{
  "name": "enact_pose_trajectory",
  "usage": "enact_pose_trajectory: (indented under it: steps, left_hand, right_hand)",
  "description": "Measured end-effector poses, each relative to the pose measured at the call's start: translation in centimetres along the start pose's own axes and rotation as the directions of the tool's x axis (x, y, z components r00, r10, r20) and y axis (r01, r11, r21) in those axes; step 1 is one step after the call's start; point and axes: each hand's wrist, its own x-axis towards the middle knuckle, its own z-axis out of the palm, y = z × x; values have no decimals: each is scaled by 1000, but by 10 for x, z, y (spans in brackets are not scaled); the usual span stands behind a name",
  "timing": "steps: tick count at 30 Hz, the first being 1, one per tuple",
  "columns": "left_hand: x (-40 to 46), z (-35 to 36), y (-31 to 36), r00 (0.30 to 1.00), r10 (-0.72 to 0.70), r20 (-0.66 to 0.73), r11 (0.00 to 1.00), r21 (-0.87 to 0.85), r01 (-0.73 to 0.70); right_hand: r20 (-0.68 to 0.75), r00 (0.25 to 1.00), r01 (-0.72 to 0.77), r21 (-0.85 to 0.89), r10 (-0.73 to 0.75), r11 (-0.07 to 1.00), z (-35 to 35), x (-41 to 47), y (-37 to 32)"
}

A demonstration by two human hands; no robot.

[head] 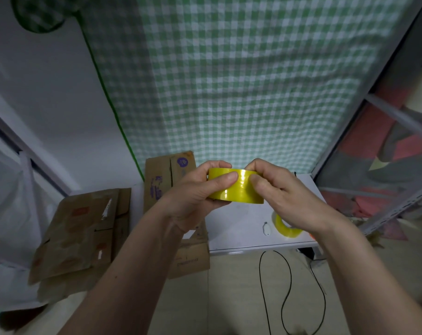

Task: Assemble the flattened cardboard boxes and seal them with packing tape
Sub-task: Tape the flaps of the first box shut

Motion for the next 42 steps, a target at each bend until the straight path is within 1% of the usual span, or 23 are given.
enact_pose_trajectory:
  steps: [6, 13, 17, 21, 24, 28, 31, 35, 38, 42]
  left_hand:
    - [-6, 5, -1, 999, 36, -22, 999, 19, -36]
    - [-8, 8, -3, 998, 46, -52, 999, 25, -45]
    - [-10, 10, -2, 996, 54, -65, 998, 15, -53]
    - [-12, 13, 1, 995, 61, -81, 998, 27, -59]
    - [-12, 12, 0, 995, 61, -83, 998, 29, -58]
    - [-12, 12, -3, 993, 75, -94, 994, 81, -67]
    - [-14, 13, -3, 991, 92, -94, 992, 100, -83]
    - [-17, 13, -1, 991, 110, -81, 990, 92, -103]
    - [-17, 14, -2, 989, 119, -90, 991, 74, -112]
    - [-19, 13, -4, 985, 128, -116, 990, 81, -119]
  right_hand:
    - [-27, 999, 26, -14, -26, 1000, 1, -3, 3]
    - [-26, 997, 65, -83, -68, 994, 3, -5, 5]
    - [-62, 993, 95, -122, -103, 988, 6, -4, 6]
    - [-91, 988, 120, -94, -128, 988, 9, -3, 7]
    - [-94, 987, 121, -114, -132, 986, 10, -4, 6]
    - [-125, 983, 121, -120, -136, 985, 12, -5, 7]
    - [-156, 979, 117, -83, -129, 990, 14, -5, 8]
    - [-160, 977, 145, 5, -143, 989, 16, -6, 9]
    - [-155, 977, 143, -21, -144, 990, 17, -5, 6]
    - [-169, 975, 149, -7, -148, 989, 19, -3, 5]
